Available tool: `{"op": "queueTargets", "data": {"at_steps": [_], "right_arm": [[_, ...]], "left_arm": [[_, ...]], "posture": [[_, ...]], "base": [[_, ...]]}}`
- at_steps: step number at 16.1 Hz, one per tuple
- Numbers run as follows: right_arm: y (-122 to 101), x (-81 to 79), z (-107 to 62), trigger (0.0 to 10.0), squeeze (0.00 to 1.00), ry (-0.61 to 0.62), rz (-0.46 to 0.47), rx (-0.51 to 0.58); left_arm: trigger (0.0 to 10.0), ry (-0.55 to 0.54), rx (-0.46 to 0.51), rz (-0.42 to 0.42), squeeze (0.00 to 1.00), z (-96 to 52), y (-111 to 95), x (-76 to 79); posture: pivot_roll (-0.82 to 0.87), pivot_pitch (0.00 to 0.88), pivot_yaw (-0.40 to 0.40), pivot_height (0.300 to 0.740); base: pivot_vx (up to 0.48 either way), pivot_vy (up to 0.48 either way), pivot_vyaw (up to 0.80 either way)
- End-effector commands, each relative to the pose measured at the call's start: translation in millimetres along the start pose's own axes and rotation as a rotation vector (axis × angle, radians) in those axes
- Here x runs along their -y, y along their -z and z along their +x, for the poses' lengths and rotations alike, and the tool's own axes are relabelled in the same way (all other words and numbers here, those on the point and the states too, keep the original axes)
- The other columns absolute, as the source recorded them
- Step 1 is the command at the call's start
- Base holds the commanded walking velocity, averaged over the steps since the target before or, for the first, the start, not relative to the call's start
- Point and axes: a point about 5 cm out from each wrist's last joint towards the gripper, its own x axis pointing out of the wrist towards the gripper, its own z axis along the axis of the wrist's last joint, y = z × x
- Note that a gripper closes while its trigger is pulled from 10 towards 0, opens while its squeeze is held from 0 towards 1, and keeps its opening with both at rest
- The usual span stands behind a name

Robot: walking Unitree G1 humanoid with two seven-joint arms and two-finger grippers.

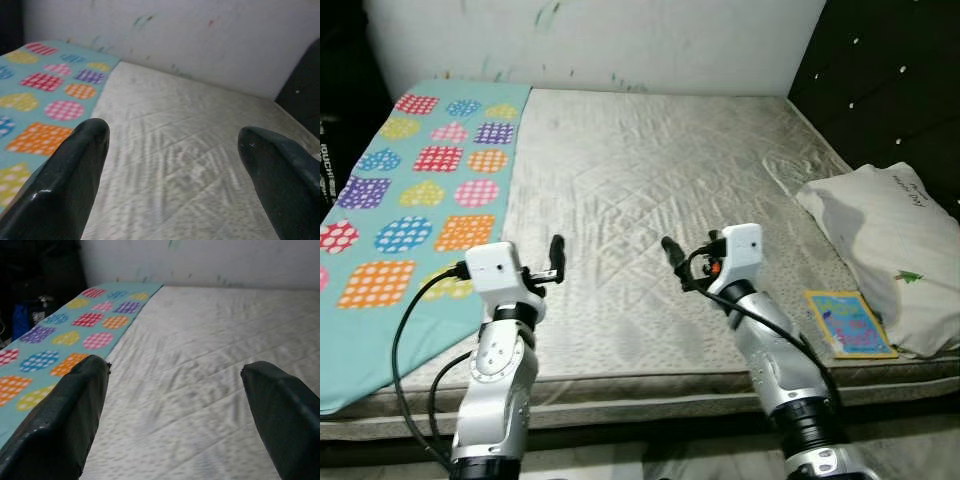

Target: Clean up the room

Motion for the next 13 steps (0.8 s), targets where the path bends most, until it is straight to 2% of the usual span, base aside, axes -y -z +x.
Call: {"op": "queueTargets", "data": {"at_steps": [1,13], "right_arm": [[-1.6,-1.2,1.4,10.0,0.0,-0.004,-0.005,0.001],[0.5,-1.7,1.3,10.0,0.0,-0.015,-0.013,-0.014]], "left_arm": [[10.0,0.0,0.007,0.005,0.0,0.6,-2.2,0.3],[10.0,-0.008,0.017,-0.011,0.0,-0.2,-3.4,-1.0]], "posture": [[0.05,0.068,-0.06,0.74],[0.05,0.074,-0.063,0.74]], "base": [[0.0,0.48,0.0],[0.0,0.47,0.0]]}}
